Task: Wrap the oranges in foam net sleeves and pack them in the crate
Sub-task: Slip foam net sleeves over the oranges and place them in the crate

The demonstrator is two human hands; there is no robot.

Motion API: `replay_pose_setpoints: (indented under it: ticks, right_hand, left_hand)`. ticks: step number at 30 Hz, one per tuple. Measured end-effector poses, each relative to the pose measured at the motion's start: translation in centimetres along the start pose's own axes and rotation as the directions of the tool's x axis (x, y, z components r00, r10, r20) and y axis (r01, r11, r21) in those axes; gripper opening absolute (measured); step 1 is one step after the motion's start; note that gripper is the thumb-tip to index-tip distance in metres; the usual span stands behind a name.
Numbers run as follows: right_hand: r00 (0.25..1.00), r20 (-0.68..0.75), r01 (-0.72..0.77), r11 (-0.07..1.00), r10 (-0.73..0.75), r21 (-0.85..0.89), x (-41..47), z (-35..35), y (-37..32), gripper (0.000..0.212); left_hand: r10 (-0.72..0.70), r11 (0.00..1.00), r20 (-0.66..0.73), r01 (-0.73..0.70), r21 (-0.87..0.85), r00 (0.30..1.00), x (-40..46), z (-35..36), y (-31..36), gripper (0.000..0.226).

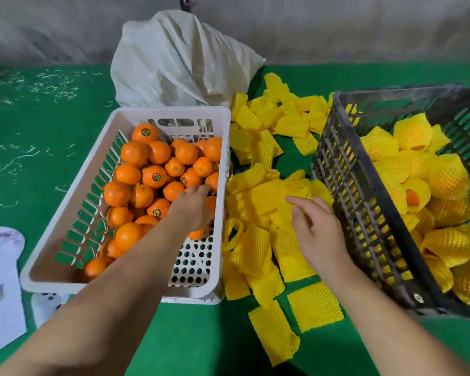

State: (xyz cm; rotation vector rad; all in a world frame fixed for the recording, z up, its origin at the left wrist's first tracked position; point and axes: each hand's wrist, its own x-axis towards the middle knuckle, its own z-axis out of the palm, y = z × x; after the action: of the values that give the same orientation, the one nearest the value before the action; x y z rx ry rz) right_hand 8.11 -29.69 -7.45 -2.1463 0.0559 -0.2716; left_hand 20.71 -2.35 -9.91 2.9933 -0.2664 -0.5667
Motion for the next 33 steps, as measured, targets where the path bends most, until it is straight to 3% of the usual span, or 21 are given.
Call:
replay_pose_setpoints:
  ticks: [2,4,8,11,14,17,19,22,25,27,31,33]
  right_hand:
    - [0.999,0.018,-0.031,0.997,0.03,0.067,-0.7,0.7,-1.0,0.031]
    - [0.995,0.056,-0.088,0.99,0.082,0.115,-1.4,1.3,-1.7,0.032]
    - [0.989,0.069,-0.144,0.954,0.13,0.263,-2.6,2.0,-2.7,0.031]
    - [0.99,0.03,-0.142,0.946,0.139,0.29,-3.3,2.5,-3.1,0.03]
    - [0.981,-0.009,-0.177,0.916,0.193,0.36,-4.0,2.8,-3.4,0.026]
    - [0.973,-0.044,-0.174,0.85,0.225,0.498,-4.3,2.5,-3.9,0.035]
    - [0.973,-0.051,-0.163,0.827,0.225,0.538,-4.2,2.1,-4.3,0.048]
    - [0.975,-0.056,-0.154,0.836,0.216,0.527,-3.8,1.6,-5.1,0.048]
    - [0.969,-0.077,-0.162,0.838,0.235,0.521,-3.7,2.2,-6.8,0.038]
    - [0.967,-0.09,-0.159,0.836,0.24,0.525,-3.7,2.6,-7.7,0.037]
    - [0.979,-0.103,-0.11,0.879,0.176,0.464,-3.9,2.0,-8.4,0.024]
    - [0.983,-0.081,-0.115,0.891,0.166,0.439,-4.0,1.8,-8.3,0.014]
  left_hand:
    - [-0.053,0.987,0.266,0.01,0.16,0.962,0.4,2.5,0.3,0.096]
    - [-0.116,0.96,0.313,0.025,0.279,0.943,0.2,4.3,0.4,0.116]
    - [-0.123,0.942,0.141,0.071,0.327,0.982,0.0,4.8,0.4,0.109]
    - [-0.115,0.963,0.139,0.076,0.259,0.984,-0.2,4.2,1.0,0.103]
    - [-0.141,0.987,0.011,0.14,0.084,0.99,-1.2,1.5,1.6,0.084]
    - [-0.082,0.996,-0.252,0.067,-0.066,0.964,-3.6,-2.6,0.8,0.075]
    - [-0.045,0.973,-0.459,-0.065,-0.222,0.887,-6.3,-4.8,0.4,0.07]
    - [-0.071,0.83,-0.606,-0.291,-0.477,0.792,-10.6,-6.4,1.8,0.072]
    - [-0.017,0.461,-0.529,-0.463,-0.757,0.848,-13.4,-5.0,5.8,0.066]
    - [0.032,0.363,-0.503,-0.479,-0.799,0.864,-14.3,-2.6,8.1,0.06]
    - [0.168,0.54,-0.543,-0.538,-0.647,0.823,-14.2,0.3,9.1,0.054]
    - [0.243,0.569,-0.502,-0.541,-0.619,0.83,-14.0,0.3,9.3,0.062]
